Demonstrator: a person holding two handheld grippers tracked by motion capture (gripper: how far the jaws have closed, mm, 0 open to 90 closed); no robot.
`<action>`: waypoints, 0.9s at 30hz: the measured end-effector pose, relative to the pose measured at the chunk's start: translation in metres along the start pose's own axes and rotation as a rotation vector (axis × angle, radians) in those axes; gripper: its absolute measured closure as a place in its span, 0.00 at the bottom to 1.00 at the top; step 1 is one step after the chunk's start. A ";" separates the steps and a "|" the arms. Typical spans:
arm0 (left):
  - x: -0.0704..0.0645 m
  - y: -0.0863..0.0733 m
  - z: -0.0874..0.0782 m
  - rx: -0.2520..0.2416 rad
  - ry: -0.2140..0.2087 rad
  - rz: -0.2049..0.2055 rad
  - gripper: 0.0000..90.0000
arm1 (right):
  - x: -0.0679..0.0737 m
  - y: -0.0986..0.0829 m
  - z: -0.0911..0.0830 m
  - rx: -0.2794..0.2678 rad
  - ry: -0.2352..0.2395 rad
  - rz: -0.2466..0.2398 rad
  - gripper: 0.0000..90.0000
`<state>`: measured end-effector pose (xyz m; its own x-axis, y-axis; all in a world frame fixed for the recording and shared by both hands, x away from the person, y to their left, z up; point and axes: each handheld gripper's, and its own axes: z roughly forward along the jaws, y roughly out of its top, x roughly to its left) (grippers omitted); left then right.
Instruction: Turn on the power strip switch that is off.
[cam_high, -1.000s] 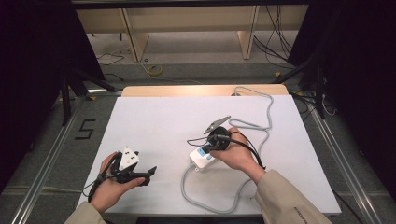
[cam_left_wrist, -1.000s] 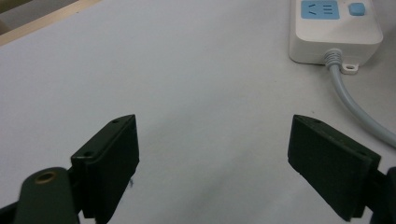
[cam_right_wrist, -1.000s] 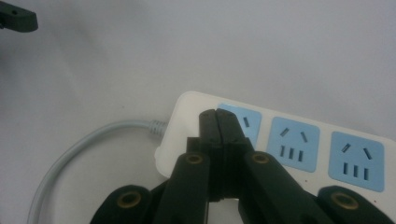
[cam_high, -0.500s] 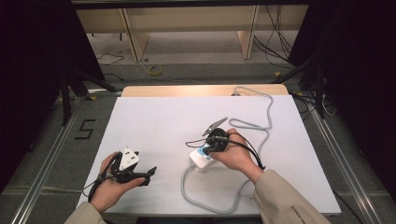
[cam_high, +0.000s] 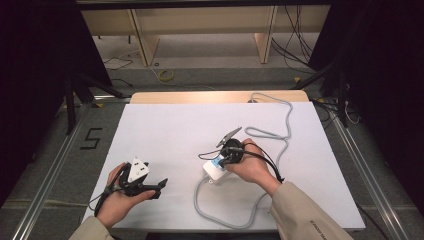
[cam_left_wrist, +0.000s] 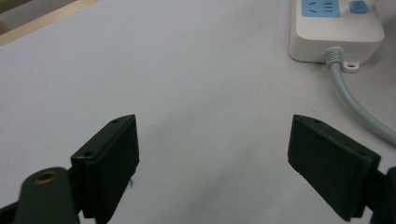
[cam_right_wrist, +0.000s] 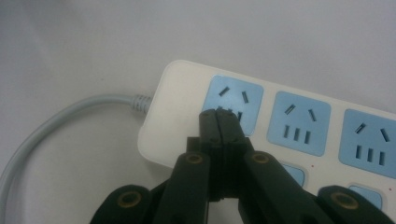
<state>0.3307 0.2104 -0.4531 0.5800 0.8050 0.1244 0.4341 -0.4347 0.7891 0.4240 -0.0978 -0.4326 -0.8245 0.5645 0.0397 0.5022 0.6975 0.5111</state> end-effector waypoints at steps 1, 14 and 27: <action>0.000 0.000 0.000 0.000 0.000 0.000 0.18 | 0.000 0.000 0.001 -0.001 -0.004 -0.004 1.00; 0.000 0.000 0.001 0.004 -0.004 0.003 0.18 | 0.001 -0.001 0.005 0.033 -0.017 -0.021 1.00; 0.000 0.000 0.001 0.009 -0.005 0.006 0.18 | 0.001 -0.001 0.005 0.040 -0.017 -0.023 1.00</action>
<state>0.3318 0.2100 -0.4534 0.5859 0.8006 0.1258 0.4373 -0.4430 0.7826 0.4243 -0.0960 -0.4371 -0.8313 0.5557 0.0134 0.4937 0.7272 0.4769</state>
